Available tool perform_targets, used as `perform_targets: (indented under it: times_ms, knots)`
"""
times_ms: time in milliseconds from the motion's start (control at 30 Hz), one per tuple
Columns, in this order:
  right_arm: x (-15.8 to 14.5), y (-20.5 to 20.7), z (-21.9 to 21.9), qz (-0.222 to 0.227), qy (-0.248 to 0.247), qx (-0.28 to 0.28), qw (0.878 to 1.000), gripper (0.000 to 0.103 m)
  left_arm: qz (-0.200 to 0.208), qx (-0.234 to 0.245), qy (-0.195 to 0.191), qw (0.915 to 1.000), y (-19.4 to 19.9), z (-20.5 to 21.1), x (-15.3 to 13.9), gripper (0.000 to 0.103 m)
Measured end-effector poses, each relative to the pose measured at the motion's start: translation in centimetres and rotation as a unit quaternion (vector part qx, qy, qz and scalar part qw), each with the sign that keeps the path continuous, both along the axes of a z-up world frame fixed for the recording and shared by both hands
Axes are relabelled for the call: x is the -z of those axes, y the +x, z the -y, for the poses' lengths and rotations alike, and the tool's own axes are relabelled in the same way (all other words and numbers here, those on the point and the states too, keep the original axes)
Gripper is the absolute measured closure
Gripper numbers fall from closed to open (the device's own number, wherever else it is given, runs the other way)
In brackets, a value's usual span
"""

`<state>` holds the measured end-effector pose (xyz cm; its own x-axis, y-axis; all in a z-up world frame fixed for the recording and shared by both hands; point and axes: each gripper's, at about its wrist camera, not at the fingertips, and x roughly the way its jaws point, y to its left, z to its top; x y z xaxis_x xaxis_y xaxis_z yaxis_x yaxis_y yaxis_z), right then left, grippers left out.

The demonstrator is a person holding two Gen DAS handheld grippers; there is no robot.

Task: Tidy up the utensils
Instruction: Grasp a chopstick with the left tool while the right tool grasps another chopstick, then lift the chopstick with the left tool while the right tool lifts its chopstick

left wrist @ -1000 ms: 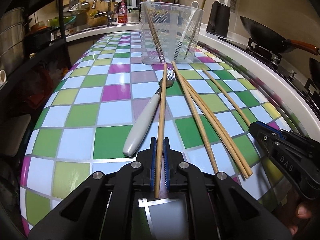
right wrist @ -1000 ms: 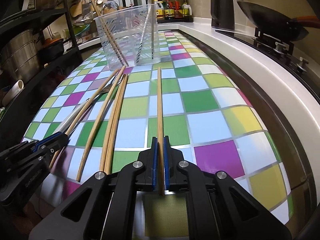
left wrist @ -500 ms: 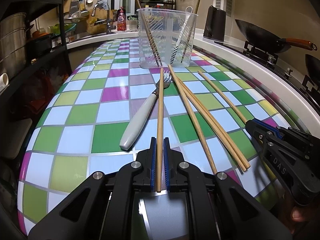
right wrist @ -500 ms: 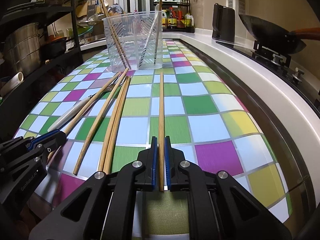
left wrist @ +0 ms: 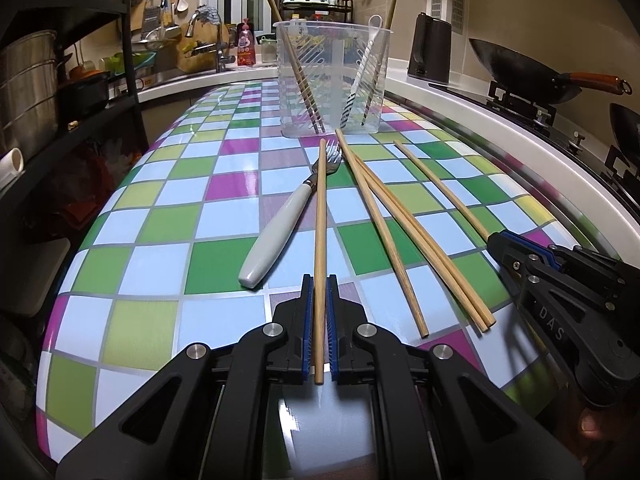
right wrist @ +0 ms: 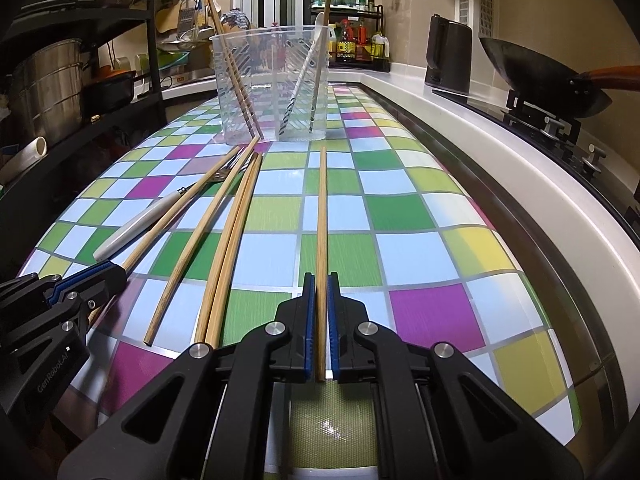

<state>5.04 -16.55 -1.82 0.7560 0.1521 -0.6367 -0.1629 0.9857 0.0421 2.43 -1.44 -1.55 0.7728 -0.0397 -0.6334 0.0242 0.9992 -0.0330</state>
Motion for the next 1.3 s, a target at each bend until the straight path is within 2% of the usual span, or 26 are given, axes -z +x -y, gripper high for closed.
perform_targets:
  times_ms: [833, 1300]
  knots:
    - [0.04, -0.32, -0.23, 0.012, -0.016, 0.004, 1.000, 0.097, 0.006, -0.007, -0.002, 1.0000, -0.56, 0.23, 0.09, 0.096]
    - [-0.30, -0.42, -0.61, -0.009, -0.017, 0.008, 1.000, 0.097, -0.010, 0.002, -0.014, 0.9999, 0.08, 0.25, -0.19, 0.097]
